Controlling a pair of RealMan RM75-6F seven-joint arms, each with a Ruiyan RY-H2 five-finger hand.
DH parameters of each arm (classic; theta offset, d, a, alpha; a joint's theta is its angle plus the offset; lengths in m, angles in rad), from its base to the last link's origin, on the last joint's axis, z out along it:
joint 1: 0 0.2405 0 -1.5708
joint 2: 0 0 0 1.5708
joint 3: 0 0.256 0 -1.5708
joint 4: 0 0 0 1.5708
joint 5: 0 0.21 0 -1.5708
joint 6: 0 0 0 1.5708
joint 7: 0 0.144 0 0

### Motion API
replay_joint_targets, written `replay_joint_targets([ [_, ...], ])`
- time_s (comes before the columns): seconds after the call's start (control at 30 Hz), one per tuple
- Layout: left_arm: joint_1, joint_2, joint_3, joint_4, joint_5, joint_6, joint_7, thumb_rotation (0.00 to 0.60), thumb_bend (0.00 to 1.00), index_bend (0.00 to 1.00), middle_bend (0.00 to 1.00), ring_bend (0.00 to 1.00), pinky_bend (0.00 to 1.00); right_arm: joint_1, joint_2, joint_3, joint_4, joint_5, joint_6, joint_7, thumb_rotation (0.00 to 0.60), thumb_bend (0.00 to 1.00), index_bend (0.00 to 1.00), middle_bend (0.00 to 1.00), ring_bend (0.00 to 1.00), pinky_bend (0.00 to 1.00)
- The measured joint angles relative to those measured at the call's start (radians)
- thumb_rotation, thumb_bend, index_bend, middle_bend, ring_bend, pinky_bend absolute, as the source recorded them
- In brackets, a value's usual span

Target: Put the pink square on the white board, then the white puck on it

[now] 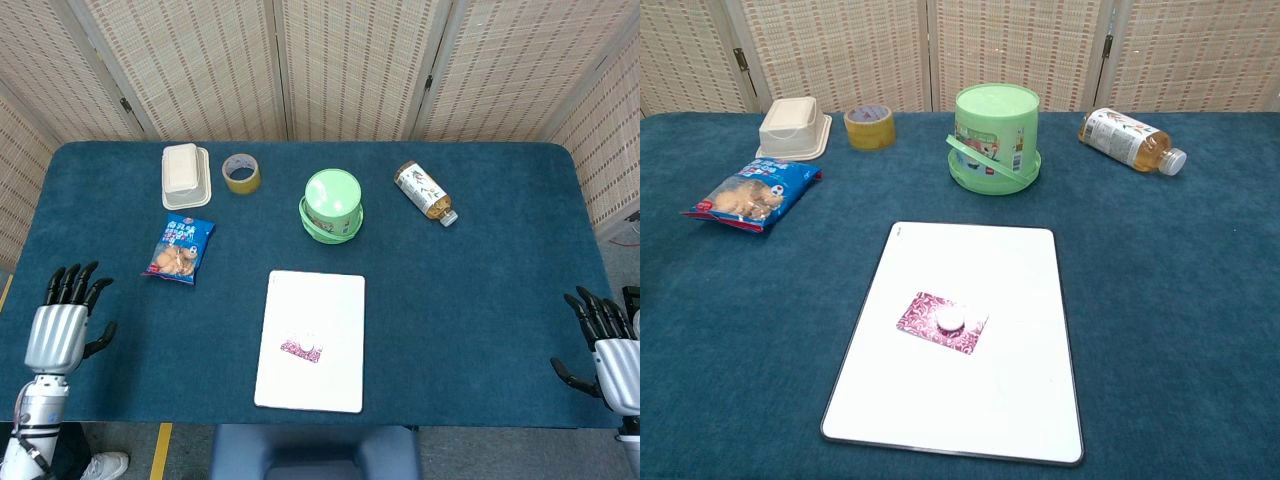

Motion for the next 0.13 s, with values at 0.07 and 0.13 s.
replay_joint_targets([
  [0.07, 0.032, 0.014, 0.015, 0.004, 0.013, 0.011, -0.029, 0.6, 0.37, 0.24, 0.12, 0.03, 0.0, 0.001, -0.001, -0.001, -0.003, -0.002, -0.001, -0.003, 0.6, 0.29, 0.01, 0.04, 0.05, 0.0],
  [0.13, 0.054, 0.022, 0.024, 0.008, 0.024, 0.018, -0.053, 0.6, 0.37, 0.24, 0.12, 0.03, 0.0, 0.001, -0.001, -0.002, -0.004, -0.002, -0.003, -0.005, 0.6, 0.28, 0.01, 0.04, 0.05, 0.0],
])
